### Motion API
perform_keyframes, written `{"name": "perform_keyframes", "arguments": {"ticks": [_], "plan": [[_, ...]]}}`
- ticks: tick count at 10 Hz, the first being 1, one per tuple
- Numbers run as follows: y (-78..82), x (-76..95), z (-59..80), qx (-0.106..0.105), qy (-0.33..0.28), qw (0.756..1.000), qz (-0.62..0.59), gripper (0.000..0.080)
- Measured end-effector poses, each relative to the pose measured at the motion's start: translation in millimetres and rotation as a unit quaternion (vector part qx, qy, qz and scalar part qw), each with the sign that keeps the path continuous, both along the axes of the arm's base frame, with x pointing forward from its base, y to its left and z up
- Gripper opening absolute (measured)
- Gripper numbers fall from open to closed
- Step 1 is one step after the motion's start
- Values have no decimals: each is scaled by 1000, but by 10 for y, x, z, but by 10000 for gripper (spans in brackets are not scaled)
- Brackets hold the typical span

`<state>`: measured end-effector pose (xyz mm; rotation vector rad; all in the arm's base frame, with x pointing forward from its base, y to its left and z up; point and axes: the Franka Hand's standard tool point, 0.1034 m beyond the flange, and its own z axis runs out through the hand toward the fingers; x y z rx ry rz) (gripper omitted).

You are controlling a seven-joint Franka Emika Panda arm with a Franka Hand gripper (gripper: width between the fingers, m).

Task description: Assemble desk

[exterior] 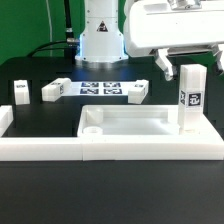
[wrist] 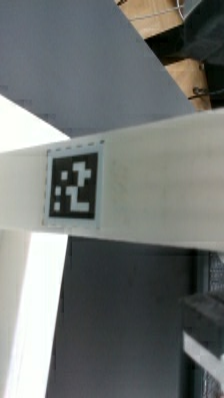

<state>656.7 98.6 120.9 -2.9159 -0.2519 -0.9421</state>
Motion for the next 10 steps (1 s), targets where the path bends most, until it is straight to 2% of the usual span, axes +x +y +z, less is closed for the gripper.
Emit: {"name": "perform_keyframes", "arguments": {"ticks": [1,2,3,5,8,9,10], "plan": [[-33,-3,74,0,23,1000,0,649],[-61,-10,145,11,70,997,-11,649],[-71,36,203,12,73,997,-12,649],[-99,-7,138,20,106,994,-23,649],[-90,-19,125,20,115,993,-21,649],[-92,-72,49,23,170,985,-18,649],[-88,-11,46,26,210,977,-16,649]]}}
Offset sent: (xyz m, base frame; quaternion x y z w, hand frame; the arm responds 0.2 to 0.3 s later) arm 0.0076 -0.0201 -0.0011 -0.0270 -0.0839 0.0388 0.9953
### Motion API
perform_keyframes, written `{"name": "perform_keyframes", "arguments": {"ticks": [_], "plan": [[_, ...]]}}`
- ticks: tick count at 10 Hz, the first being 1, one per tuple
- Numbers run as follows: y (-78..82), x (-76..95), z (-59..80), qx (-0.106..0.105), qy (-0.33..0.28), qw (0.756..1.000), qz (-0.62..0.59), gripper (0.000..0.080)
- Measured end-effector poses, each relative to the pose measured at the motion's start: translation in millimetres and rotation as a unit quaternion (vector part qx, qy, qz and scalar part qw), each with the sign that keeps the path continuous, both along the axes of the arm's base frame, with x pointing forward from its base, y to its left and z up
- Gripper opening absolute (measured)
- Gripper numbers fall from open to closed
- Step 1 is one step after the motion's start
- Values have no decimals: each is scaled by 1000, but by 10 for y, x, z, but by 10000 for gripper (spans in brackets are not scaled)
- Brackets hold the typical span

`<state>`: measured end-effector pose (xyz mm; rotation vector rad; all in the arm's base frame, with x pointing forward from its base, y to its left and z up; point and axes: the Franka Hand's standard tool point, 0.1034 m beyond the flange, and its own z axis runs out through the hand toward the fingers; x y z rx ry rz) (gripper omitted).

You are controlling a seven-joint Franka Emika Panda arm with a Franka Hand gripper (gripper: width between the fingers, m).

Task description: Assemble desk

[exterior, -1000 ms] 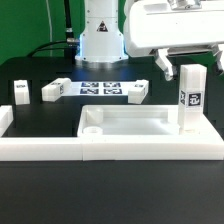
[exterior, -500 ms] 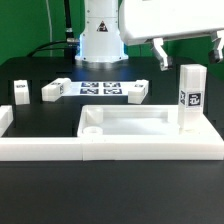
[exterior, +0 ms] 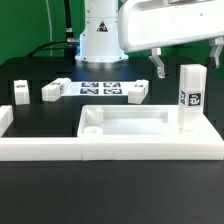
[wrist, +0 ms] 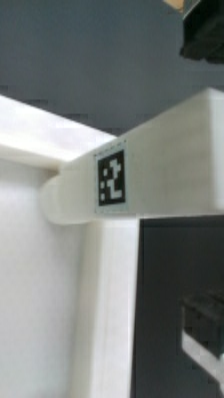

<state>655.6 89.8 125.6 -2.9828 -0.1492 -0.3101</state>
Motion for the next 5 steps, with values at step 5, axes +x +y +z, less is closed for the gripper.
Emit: {"name": "perform_keyframes", "arguments": {"ticks": [5], "plan": [[178,103,-120,9,110,994,-9,649]]}}
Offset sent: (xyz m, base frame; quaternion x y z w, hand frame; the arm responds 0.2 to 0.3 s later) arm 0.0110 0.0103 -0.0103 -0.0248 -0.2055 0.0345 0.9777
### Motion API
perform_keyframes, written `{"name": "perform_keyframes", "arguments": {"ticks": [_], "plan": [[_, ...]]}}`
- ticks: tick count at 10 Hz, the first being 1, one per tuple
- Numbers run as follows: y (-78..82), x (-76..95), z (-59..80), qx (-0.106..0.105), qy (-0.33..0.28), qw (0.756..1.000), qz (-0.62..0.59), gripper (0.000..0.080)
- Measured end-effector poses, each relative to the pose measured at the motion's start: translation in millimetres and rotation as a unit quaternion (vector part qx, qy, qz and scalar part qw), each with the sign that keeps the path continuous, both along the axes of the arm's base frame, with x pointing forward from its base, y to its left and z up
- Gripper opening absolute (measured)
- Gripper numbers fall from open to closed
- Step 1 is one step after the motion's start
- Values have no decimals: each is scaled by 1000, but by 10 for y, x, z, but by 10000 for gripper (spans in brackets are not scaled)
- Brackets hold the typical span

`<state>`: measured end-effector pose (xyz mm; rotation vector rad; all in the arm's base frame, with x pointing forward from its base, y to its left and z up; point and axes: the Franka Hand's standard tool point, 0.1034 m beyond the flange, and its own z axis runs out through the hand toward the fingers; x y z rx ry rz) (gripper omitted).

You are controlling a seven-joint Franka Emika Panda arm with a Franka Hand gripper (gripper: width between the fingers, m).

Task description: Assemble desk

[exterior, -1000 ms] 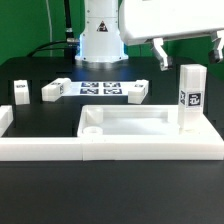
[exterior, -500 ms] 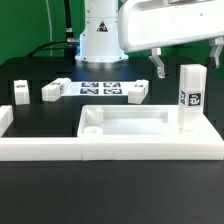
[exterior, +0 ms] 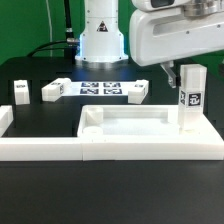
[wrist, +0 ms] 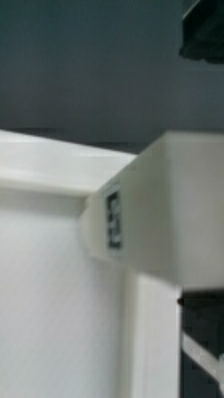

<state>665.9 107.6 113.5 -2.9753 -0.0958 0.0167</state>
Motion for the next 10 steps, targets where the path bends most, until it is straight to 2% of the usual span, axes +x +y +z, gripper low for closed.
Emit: {"name": "perform_keyframes", "arguments": {"ticks": [1,2,3,4,5,7,8,10], "plan": [[-11,-4,-1,1,1,1000,-4,649],[-14,-5,-5,1,2,1000,-5,562],[-8,-6,-7,1,5,1000,-25,562],[-25,-6,-10,-2,11,998,-61,372],[-61,-5,-18,-4,17,995,-100,319],[-70,-6,-25,-5,26,987,-156,317],[-114,29,-45,1,20,972,-234,317],[-183,24,-58,22,26,915,-402,308]]}}
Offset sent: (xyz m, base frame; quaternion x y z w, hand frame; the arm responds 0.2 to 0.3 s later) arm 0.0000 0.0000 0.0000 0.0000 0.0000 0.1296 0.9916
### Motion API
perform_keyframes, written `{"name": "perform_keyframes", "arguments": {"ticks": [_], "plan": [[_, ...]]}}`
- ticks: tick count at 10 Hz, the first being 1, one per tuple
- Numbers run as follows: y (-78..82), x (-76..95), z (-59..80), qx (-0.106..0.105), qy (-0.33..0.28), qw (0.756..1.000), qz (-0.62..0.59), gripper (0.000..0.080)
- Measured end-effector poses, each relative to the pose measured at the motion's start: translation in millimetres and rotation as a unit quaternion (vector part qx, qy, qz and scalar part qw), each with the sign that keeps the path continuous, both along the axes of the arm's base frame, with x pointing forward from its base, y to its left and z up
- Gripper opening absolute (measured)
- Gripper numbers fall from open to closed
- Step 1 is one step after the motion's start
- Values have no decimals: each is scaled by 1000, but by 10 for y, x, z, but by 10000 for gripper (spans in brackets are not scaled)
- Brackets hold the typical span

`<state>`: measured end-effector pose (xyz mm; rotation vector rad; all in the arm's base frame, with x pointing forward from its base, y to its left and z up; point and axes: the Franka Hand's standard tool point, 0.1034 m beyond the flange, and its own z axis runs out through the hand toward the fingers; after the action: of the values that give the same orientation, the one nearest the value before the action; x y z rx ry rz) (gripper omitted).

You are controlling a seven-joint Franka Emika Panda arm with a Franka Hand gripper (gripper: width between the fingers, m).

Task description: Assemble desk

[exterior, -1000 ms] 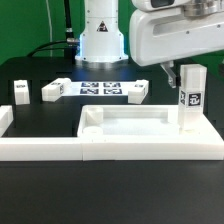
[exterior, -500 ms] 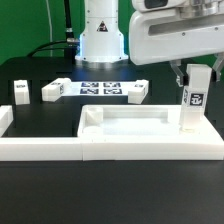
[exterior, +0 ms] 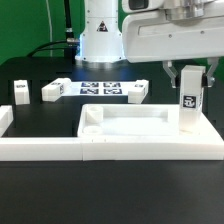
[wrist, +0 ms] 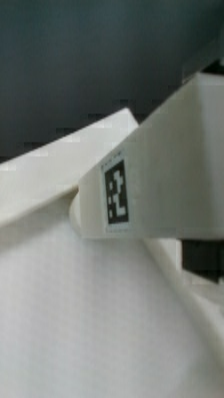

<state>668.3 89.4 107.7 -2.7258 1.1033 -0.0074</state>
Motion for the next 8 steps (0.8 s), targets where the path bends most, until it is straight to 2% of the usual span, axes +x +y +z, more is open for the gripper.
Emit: {"name": "perform_keyframes", "arguments": {"ticks": [1,2,4,5,6,7,8], "plan": [[-10,-8,-2,23,14,996,-85,308],[-30,-20,-6,54,29,984,-167,310],[-20,-32,-7,59,38,977,-202,310],[-25,-27,-12,70,46,964,-252,310],[-35,-54,-14,100,56,936,-333,310],[-15,-59,-21,112,64,916,-379,310],[-5,-63,-19,111,64,919,-372,310]]}}
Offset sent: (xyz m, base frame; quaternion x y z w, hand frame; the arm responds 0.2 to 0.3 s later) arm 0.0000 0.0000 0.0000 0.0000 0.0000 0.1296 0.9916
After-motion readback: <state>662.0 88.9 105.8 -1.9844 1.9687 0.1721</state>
